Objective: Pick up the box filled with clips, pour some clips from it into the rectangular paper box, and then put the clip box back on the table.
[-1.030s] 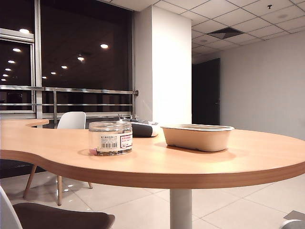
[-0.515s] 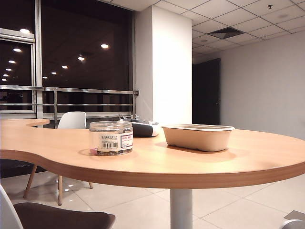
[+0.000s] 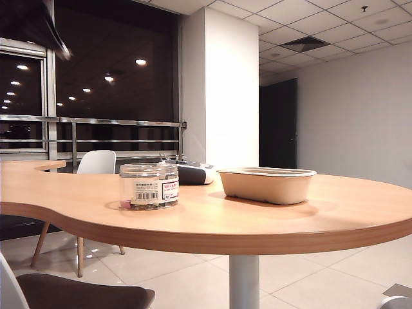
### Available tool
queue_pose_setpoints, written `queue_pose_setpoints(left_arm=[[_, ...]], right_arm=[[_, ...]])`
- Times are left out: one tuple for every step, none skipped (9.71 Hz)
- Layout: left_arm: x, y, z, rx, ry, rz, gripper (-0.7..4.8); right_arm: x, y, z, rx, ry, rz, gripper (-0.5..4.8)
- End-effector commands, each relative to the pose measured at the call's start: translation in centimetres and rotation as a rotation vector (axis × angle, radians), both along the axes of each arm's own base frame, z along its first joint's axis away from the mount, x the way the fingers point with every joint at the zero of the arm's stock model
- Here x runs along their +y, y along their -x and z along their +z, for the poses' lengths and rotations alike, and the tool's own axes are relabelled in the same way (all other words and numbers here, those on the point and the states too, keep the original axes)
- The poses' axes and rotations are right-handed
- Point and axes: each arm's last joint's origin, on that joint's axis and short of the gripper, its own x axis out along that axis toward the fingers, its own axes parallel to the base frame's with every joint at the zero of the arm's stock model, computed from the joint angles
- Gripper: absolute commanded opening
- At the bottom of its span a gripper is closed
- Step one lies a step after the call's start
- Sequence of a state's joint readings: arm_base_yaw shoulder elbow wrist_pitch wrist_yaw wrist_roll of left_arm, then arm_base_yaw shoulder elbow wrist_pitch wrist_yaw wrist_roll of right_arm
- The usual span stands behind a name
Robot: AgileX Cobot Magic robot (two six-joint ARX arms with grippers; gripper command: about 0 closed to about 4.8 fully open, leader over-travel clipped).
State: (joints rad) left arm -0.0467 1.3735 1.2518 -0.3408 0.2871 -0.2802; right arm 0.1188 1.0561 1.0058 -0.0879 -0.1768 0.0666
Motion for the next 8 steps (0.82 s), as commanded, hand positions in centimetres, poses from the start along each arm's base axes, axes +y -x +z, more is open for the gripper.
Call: queue_pose_setpoints(left_arm=[[-2.5, -2.4, -2.2, 0.059, -0.039, -0.091, 1.10], [-2.5, -3.4, -3.3, 0.104, -0.034, -0.082, 2.52], [-2.8, -4.5, -3.9, 0.177, -0.026, -0.079, 2.91], [-3.1, -5.7, -4.9, 0.274, -0.016, -0.109, 4.20], [-3.8, -6.6, -6.8, 0.348, -0.046, -0.145, 4.19], [-4.3, -6.8, -7.3, 0.361, -0.053, -0.153, 4.19], [-5.7, -7.3, -8.8, 0.397, -0.067, -0.188, 4.19], [-7.0, -7.7, -10.4, 0.429, -0.112, -0.210, 4.19]], right_arm=[[0.2, -0.7, -0.1, -0.002, -0.001, 0.008, -0.05], [0.3, -0.7, -0.2, 0.006, -0.001, 0.018, -0.06], [0.3, -0.7, -0.2, 0.009, 0.001, 0.018, -0.06], [0.3, -0.7, -0.2, 0.010, 0.000, 0.018, -0.06], [0.3, -0.7, -0.2, 0.010, 0.000, 0.018, -0.06], [0.3, -0.7, -0.2, 0.010, 0.000, 0.018, -0.06], [0.3, -0.7, -0.2, 0.011, 0.000, 0.018, -0.06], [0.3, -0.7, -0.2, 0.013, 0.001, 0.018, -0.06]])
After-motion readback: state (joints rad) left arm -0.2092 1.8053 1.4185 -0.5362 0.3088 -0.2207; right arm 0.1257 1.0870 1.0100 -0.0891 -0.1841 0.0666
